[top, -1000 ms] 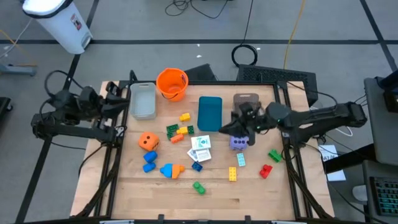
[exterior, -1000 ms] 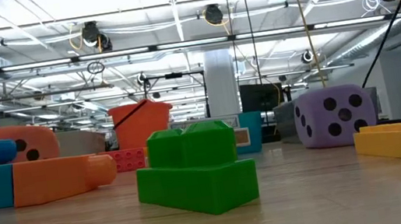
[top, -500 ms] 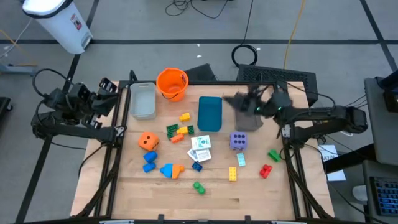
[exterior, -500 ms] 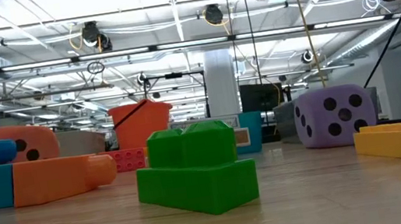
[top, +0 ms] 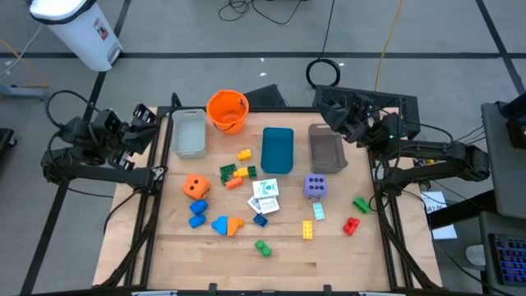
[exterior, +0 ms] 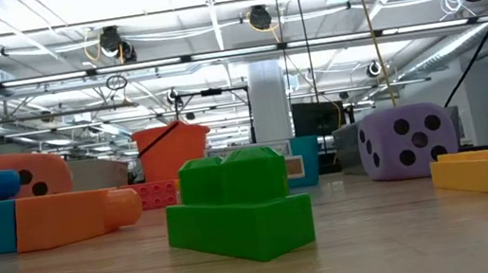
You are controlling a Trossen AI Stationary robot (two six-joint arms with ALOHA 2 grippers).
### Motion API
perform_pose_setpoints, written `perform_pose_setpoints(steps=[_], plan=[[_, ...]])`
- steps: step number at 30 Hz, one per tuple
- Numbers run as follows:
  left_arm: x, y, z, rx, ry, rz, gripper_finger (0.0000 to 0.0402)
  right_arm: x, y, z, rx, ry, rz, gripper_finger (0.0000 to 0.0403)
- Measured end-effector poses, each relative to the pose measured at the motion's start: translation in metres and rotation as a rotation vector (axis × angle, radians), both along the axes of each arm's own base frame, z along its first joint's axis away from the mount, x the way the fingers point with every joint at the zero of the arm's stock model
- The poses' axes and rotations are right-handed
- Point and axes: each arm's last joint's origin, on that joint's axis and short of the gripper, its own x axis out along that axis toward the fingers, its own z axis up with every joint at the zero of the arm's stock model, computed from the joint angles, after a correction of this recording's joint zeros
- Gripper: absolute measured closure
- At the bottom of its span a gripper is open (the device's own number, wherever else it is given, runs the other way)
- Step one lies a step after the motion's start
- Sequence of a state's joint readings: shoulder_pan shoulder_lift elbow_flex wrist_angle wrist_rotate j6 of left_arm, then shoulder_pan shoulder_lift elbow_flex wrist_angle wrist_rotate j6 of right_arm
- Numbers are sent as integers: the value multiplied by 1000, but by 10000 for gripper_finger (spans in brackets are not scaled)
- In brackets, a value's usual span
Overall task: Pick & Place Toys
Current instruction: Put the blue deck of cards into the gray bin
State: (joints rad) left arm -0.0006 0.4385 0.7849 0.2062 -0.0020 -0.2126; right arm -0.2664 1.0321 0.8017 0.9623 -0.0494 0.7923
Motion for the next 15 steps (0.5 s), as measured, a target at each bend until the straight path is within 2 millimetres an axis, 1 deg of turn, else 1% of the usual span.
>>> perform_pose_setpoints(steps=[5,8,11,15], plan=[[2,0,-3,-38,33,-23,334,0,0,0,4,-4,4,403],[9,0,-5,-89,67,-51,334,0,0,0,4,-7,4,403],[23,0,-9,-119,121,-64,334,0,0,1,3,-7,2,403],[47,0,-17,-113,213,-54,334,0,0,8,-6,-2,1,403]])
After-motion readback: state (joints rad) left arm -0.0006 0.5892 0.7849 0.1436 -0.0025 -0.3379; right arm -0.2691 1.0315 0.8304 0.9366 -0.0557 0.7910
